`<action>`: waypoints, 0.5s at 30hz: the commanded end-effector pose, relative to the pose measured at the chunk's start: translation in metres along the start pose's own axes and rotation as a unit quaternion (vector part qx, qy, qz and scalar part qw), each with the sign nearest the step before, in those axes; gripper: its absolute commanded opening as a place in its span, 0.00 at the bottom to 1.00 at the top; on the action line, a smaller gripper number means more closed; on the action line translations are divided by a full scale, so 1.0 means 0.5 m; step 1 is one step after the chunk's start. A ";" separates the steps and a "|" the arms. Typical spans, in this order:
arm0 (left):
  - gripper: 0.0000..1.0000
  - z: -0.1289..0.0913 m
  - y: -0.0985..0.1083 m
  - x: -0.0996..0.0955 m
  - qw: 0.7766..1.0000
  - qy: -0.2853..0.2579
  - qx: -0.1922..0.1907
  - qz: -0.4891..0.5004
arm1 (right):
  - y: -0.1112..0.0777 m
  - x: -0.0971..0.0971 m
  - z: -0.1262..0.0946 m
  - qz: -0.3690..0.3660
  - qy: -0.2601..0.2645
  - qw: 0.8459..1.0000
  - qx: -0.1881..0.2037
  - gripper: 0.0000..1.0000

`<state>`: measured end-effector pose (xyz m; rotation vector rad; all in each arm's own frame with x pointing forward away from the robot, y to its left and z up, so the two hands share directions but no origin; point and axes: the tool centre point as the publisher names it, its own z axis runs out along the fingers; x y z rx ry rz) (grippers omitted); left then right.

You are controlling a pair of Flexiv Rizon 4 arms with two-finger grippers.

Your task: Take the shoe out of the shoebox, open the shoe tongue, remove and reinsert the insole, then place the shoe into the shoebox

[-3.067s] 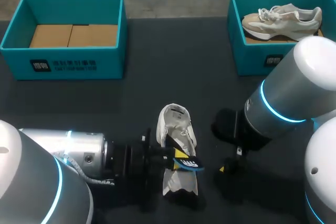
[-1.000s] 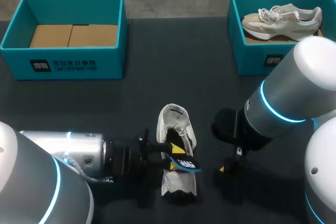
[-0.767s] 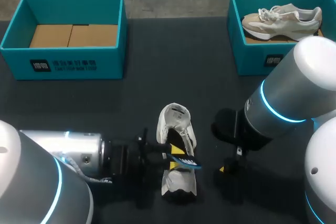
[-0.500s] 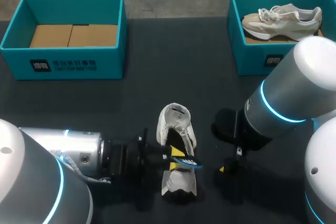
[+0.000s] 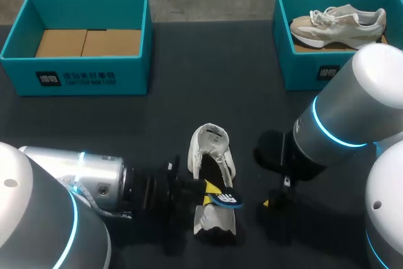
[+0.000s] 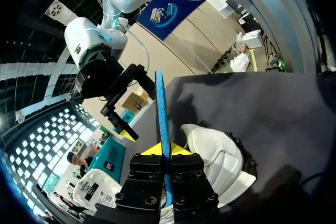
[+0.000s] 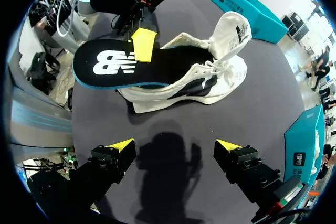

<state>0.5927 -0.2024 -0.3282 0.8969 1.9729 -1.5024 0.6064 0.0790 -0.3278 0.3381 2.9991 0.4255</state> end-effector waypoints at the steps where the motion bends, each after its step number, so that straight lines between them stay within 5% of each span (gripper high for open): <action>1: 0.00 0.006 0.005 0.005 1.000 -0.003 -0.008 0.005 | -0.001 0.002 0.003 0.000 -0.001 1.000 -0.001 1.00; 15: 0.00 0.003 0.042 0.009 0.999 -0.008 -0.046 0.020 | -0.001 0.002 0.003 0.000 -0.001 1.000 -0.001 1.00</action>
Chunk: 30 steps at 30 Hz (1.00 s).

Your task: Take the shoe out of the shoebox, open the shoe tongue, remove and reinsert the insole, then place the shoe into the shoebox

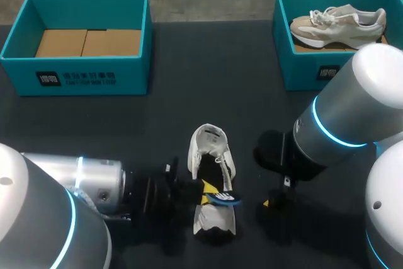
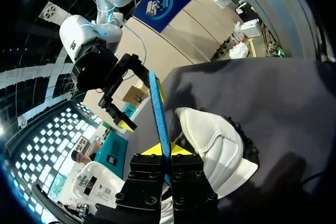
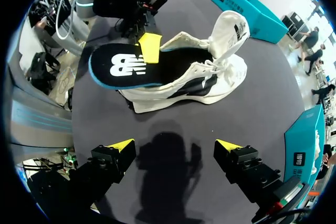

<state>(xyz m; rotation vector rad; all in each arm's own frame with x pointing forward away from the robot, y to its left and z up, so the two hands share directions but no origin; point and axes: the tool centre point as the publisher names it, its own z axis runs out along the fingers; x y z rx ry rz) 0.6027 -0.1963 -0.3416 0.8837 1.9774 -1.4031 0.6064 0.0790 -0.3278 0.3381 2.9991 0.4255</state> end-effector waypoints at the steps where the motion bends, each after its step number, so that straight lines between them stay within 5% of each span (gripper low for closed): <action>1: 0.00 0.007 0.011 0.000 1.000 -0.002 -0.012 0.002 | -0.001 0.003 0.003 0.000 -0.001 1.000 -0.001 1.00; 13: 0.00 0.003 0.009 -0.011 1.000 -0.010 -0.011 -0.022 | -0.001 0.003 0.003 0.000 -0.001 1.000 -0.001 1.00; 15: 0.25 0.003 0.004 -0.012 1.000 -0.010 -0.009 -0.023 | -0.001 0.003 0.003 0.000 -0.001 1.000 -0.001 1.00; 18: 0.44 0.003 0.000 -0.013 1.000 -0.008 -0.005 -0.029 | -0.001 0.003 0.003 0.000 -0.001 1.000 -0.001 1.00; 30: 0.41 0.018 -0.024 -0.025 0.999 -0.006 0.000 -0.044 | -0.001 0.003 0.003 0.000 -0.001 1.000 -0.001 1.00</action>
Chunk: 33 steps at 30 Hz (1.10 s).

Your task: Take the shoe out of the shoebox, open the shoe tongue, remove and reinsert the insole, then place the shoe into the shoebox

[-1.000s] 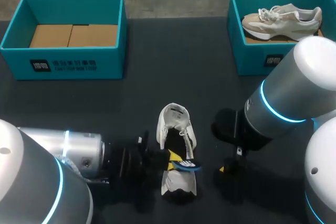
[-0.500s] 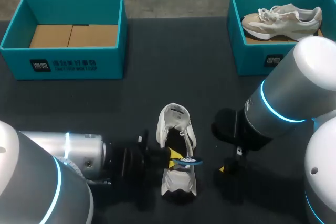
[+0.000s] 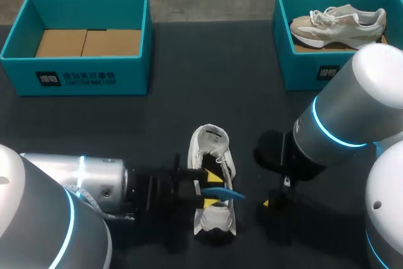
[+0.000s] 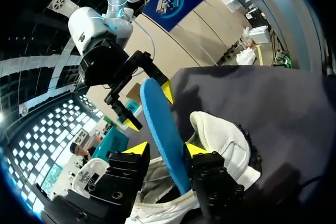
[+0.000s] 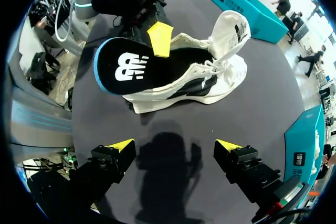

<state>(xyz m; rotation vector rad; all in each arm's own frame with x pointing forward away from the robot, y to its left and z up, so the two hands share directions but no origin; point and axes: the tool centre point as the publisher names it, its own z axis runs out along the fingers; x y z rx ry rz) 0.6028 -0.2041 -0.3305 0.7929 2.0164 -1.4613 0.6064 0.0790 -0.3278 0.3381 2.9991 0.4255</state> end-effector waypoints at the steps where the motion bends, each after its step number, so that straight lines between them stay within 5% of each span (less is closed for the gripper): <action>1: 0.41 0.013 -0.011 -0.006 1.000 0.011 -0.002 -0.008 | -0.001 0.002 0.003 0.000 -0.001 1.000 -0.001 1.00; 13: 0.36 0.019 -0.004 0.003 0.997 0.063 -0.031 -0.034 | -0.001 0.002 0.003 0.000 -0.001 1.000 -0.001 1.00; 16: 0.20 0.020 0.002 0.005 0.997 0.065 -0.034 -0.039 | -0.001 0.002 0.003 0.000 -0.001 1.000 -0.001 1.00; 17: 0.07 0.020 0.001 0.007 0.997 0.066 -0.034 -0.039 | -0.001 0.002 0.003 0.000 -0.001 1.000 -0.001 1.00; 19: 0.00 0.020 0.001 0.009 0.997 0.067 -0.030 -0.035 | -0.001 0.002 0.003 0.000 -0.001 1.000 -0.001 1.00; 33: 0.00 -0.001 0.021 0.031 0.995 0.062 -0.034 0.064 | -0.001 0.002 0.003 0.000 -0.001 1.000 -0.001 1.00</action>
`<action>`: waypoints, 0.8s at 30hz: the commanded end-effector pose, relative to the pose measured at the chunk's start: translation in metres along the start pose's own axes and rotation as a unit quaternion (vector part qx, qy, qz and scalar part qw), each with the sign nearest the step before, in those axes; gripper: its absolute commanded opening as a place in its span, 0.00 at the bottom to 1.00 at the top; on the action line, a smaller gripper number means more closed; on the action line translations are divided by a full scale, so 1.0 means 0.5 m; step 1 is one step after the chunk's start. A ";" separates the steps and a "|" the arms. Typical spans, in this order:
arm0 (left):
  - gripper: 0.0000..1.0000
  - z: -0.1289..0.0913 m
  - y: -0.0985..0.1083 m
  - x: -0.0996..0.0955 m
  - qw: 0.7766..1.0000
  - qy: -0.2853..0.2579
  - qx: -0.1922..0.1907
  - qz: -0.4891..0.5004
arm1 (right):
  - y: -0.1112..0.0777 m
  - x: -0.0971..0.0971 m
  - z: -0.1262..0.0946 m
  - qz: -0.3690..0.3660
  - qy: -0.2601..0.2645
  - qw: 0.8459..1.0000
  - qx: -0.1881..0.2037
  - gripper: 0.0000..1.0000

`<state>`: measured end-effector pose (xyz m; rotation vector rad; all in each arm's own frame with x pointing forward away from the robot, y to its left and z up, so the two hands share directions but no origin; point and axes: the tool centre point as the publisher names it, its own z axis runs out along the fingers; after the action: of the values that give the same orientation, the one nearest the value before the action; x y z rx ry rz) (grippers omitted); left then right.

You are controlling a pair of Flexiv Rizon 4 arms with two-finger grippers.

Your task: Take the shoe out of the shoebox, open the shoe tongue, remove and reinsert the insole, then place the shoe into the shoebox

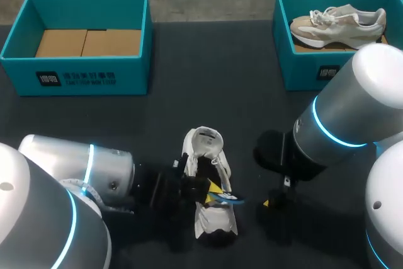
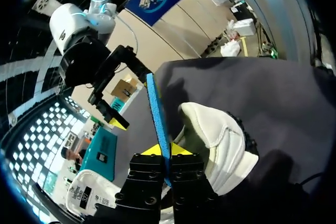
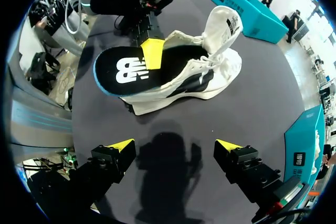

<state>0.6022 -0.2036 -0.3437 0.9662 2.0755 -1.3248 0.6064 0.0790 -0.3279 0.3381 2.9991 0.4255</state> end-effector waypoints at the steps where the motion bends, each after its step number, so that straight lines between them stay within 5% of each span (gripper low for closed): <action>1: 0.00 -0.006 0.006 0.013 1.000 -0.003 -0.007 0.021 | -0.001 0.003 0.003 0.000 -0.001 1.000 -0.001 1.00; 18: 0.00 0.007 0.040 -0.007 0.996 -0.032 -0.051 0.071 | -0.001 0.003 0.003 0.000 -0.001 1.000 -0.001 1.00; 24: 0.00 -0.002 0.026 -0.009 0.999 -0.025 -0.018 0.021 | -0.001 0.003 0.003 0.000 -0.001 1.000 -0.001 1.00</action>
<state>0.6121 -0.2035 -0.3504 0.9312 2.0123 -1.2654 0.6064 0.0790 -0.3279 0.3381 2.9991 0.4255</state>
